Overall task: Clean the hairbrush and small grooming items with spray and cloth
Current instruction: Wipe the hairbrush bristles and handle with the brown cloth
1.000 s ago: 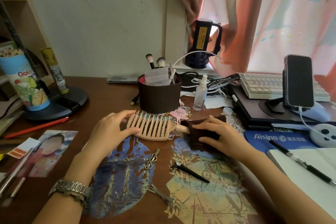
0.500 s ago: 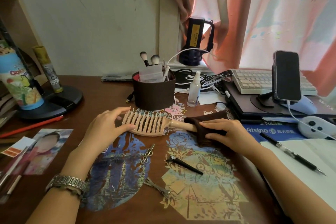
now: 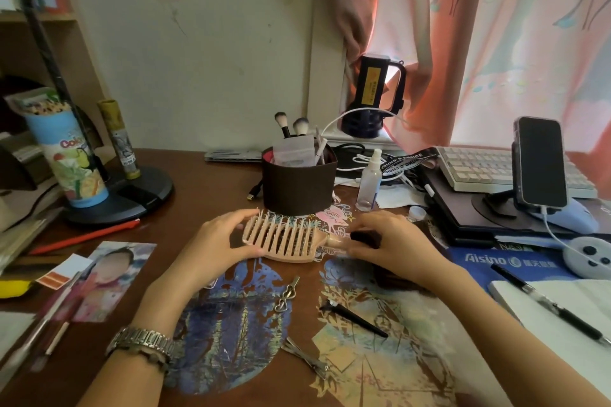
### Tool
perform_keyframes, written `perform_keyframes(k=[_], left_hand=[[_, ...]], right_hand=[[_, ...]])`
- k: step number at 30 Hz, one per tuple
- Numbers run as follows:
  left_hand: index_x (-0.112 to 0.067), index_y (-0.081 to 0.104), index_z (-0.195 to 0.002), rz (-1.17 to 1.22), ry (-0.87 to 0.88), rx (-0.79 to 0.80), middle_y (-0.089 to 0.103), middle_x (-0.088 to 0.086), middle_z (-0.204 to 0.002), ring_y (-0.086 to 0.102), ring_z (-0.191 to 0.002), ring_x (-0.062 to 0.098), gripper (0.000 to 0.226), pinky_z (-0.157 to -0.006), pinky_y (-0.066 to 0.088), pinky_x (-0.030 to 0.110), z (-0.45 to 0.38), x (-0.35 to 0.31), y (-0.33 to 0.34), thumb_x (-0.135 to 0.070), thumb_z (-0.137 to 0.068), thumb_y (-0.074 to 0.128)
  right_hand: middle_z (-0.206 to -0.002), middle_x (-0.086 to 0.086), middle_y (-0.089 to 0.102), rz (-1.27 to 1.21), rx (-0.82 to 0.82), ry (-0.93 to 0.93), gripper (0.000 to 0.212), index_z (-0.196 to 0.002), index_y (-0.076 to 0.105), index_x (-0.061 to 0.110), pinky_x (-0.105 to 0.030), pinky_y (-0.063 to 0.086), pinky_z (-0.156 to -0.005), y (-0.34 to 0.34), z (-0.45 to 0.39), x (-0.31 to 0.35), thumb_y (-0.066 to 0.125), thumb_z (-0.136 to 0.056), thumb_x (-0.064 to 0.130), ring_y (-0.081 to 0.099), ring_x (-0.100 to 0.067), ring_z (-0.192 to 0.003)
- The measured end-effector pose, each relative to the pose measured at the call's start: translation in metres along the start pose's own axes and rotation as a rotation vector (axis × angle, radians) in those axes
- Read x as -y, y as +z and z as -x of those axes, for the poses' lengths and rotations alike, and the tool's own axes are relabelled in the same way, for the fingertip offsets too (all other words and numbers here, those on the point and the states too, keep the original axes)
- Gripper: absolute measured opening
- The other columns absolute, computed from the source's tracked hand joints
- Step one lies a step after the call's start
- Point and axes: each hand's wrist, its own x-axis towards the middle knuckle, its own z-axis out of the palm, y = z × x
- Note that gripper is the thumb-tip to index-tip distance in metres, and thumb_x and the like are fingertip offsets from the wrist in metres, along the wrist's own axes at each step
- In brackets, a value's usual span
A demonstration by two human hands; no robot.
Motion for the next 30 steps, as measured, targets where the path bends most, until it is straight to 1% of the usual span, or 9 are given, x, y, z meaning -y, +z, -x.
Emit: perform_keyframes(k=[5, 11, 13, 16, 20, 22, 24, 26, 30], left_hand=[[-0.039, 0.042, -0.135, 0.031, 0.020, -0.011, 0.051, -0.014, -0.133, 0.047, -0.116, 0.000, 0.069, -0.102, 0.042, 0.033, -0.002, 0.008, -0.004, -0.032, -0.075, 0.076], [-0.035, 0.046, -0.133, -0.002, 0.046, -0.018, 0.052, -0.017, -0.129, 0.045, -0.112, -0.005, 0.070, -0.096, 0.035, 0.019, -0.006, 0.013, -0.004, -0.014, -0.074, 0.077], [-0.034, 0.047, -0.133, -0.013, 0.063, -0.028, 0.052, -0.016, -0.128, 0.045, -0.112, -0.005, 0.066, -0.094, 0.035, 0.018, -0.007, 0.012, -0.004, -0.015, -0.076, 0.075], [-0.032, 0.051, -0.130, 0.008, 0.076, -0.058, 0.056, -0.014, -0.126, 0.050, -0.112, -0.003, 0.059, -0.093, 0.039, 0.018, -0.007, 0.012, -0.003, -0.022, -0.077, 0.075], [-0.032, 0.054, -0.127, 0.076, 0.087, -0.081, 0.059, -0.018, -0.119, 0.051, -0.103, -0.012, 0.057, -0.082, 0.036, 0.006, -0.005, 0.010, -0.006, -0.022, -0.075, 0.077], [-0.033, 0.055, -0.126, 0.111, 0.090, -0.087, 0.059, -0.021, -0.116, 0.048, -0.101, -0.017, 0.058, -0.082, 0.035, 0.005, -0.003, 0.010, -0.009, -0.022, -0.074, 0.078], [-0.035, 0.054, -0.126, 0.134, 0.091, -0.079, 0.058, -0.024, -0.115, 0.045, -0.102, -0.020, 0.060, -0.083, 0.034, 0.005, -0.001, 0.008, -0.012, -0.023, -0.073, 0.079], [-0.036, 0.055, -0.124, 0.159, 0.095, -0.080, 0.057, -0.028, -0.113, 0.046, -0.103, -0.021, 0.059, -0.084, 0.033, 0.005, 0.001, 0.007, -0.014, -0.022, -0.072, 0.079], [-0.035, 0.063, -0.109, 0.294, 0.083, -0.141, 0.063, -0.025, -0.106, 0.053, -0.102, -0.015, 0.040, -0.085, 0.039, 0.010, 0.002, 0.003, -0.015, -0.024, -0.074, 0.077]], right_hand=[[-0.088, 0.019, 0.057, 0.001, 0.028, 0.025, 0.023, -0.095, 0.058, 0.033, -0.017, 0.040, -0.067, 0.019, -0.017, 0.014, 0.069, -0.080, 0.045, 0.052, 0.001, -0.081], [-0.095, 0.013, 0.058, -0.009, -0.059, 0.042, 0.025, -0.098, 0.055, 0.029, -0.024, 0.049, -0.071, 0.034, -0.020, 0.020, 0.071, -0.079, 0.035, 0.055, -0.005, -0.081], [-0.095, 0.013, 0.059, -0.012, -0.084, 0.033, 0.022, -0.096, 0.056, 0.027, -0.023, 0.048, -0.070, 0.036, -0.021, 0.021, 0.071, -0.080, 0.031, 0.055, -0.005, -0.079], [-0.092, 0.014, 0.058, -0.044, -0.095, 0.033, 0.022, -0.094, 0.056, 0.028, -0.021, 0.047, -0.066, 0.037, -0.020, 0.019, 0.071, -0.080, 0.034, 0.056, -0.005, -0.078], [-0.090, 0.016, 0.059, -0.095, -0.101, 0.042, 0.024, -0.093, 0.055, 0.032, -0.011, 0.032, -0.059, 0.039, -0.017, 0.016, 0.073, -0.077, 0.038, 0.054, -0.002, -0.074], [-0.090, 0.016, 0.059, -0.116, -0.110, 0.043, 0.025, -0.093, 0.055, 0.033, -0.011, 0.030, -0.059, 0.039, -0.016, 0.014, 0.073, -0.077, 0.038, 0.054, -0.001, -0.074], [-0.089, 0.017, 0.059, -0.135, -0.117, 0.049, 0.023, -0.093, 0.056, 0.032, -0.012, 0.032, -0.059, 0.038, -0.014, 0.013, 0.072, -0.078, 0.036, 0.054, -0.001, -0.074], [-0.087, 0.018, 0.059, -0.172, -0.118, 0.059, 0.021, -0.093, 0.056, 0.033, -0.016, 0.040, -0.062, 0.037, -0.012, 0.013, 0.072, -0.079, 0.035, 0.056, 0.000, -0.076], [-0.083, 0.018, 0.065, -0.315, -0.104, 0.110, 0.015, -0.090, 0.060, 0.035, -0.024, 0.051, -0.069, 0.035, -0.010, 0.011, 0.071, -0.081, 0.037, 0.061, 0.000, -0.077]])
